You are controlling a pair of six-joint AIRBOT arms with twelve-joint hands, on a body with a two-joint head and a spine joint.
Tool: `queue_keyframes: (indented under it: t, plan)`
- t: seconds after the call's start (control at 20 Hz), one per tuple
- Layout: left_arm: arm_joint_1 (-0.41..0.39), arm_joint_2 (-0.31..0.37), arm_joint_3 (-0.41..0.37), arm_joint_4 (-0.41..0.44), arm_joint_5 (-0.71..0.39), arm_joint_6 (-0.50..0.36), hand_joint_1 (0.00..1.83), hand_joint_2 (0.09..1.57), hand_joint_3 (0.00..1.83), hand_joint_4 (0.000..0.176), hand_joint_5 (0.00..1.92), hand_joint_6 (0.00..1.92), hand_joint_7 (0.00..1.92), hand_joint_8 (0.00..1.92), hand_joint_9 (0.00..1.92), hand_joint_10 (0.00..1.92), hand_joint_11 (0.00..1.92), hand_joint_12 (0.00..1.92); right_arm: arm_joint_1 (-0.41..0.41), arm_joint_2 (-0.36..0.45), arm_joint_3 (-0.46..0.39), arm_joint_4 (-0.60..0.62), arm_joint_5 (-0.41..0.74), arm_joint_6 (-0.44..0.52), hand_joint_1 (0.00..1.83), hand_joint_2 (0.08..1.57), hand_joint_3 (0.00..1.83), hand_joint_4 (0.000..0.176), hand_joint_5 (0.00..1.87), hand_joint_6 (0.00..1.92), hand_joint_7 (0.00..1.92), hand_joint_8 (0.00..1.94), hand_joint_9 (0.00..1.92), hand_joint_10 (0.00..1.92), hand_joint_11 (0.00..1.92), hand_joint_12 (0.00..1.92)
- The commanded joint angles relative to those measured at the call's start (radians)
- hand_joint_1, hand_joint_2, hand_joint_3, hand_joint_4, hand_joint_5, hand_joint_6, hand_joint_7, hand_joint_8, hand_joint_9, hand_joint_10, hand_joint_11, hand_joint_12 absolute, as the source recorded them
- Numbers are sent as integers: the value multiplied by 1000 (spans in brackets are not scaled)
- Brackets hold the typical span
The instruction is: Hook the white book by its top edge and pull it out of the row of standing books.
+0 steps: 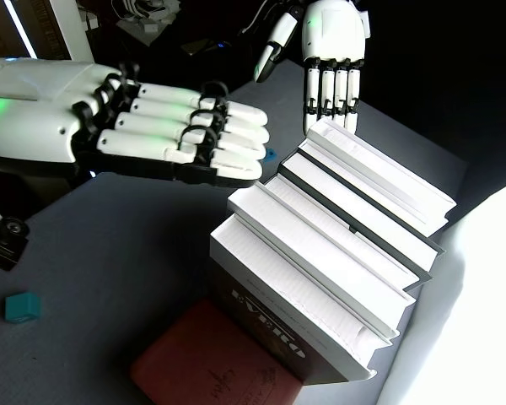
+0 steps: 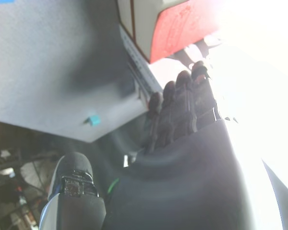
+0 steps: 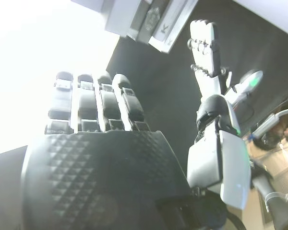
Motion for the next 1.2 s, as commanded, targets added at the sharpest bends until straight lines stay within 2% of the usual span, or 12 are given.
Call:
queue_keyframes:
  t: [0.0, 0.2, 0.6, 1.15]
  plan:
    - [-10, -3, -1, -39, 31, -2, 0, 1122, 1, 0, 0, 0, 0, 0, 0, 0, 0, 0, 9, 3, 10, -8, 113, -2, 0, 1092, 0, 0, 8, 3, 0, 0, 0, 0, 0, 0]
    - [-9, -3, -1, -39, 31, -2, 0, 1116, 0, 0, 0, 0, 0, 0, 0, 0, 0, 0, -11, -12, 39, -4, 112, -2, 0, 1092, 0, 0, 6, 1, 0, 0, 0, 0, 0, 0]
    - [-9, -2, -1, -39, 32, -2, 0, 1124, 2, 0, 0, 0, 0, 0, 0, 0, 0, 0, -47, 2, 38, 13, 95, -4, 0, 1088, 0, 0, 1, 0, 0, 0, 0, 0, 0, 0]
    - [-9, -3, 1, -39, 35, -2, 0, 1119, 0, 0, 0, 0, 0, 0, 0, 0, 0, 0, -90, 83, -79, 0, 72, -28, 0, 1097, 3, 0, 22, 6, 7, 3, 0, 0, 0, 0]
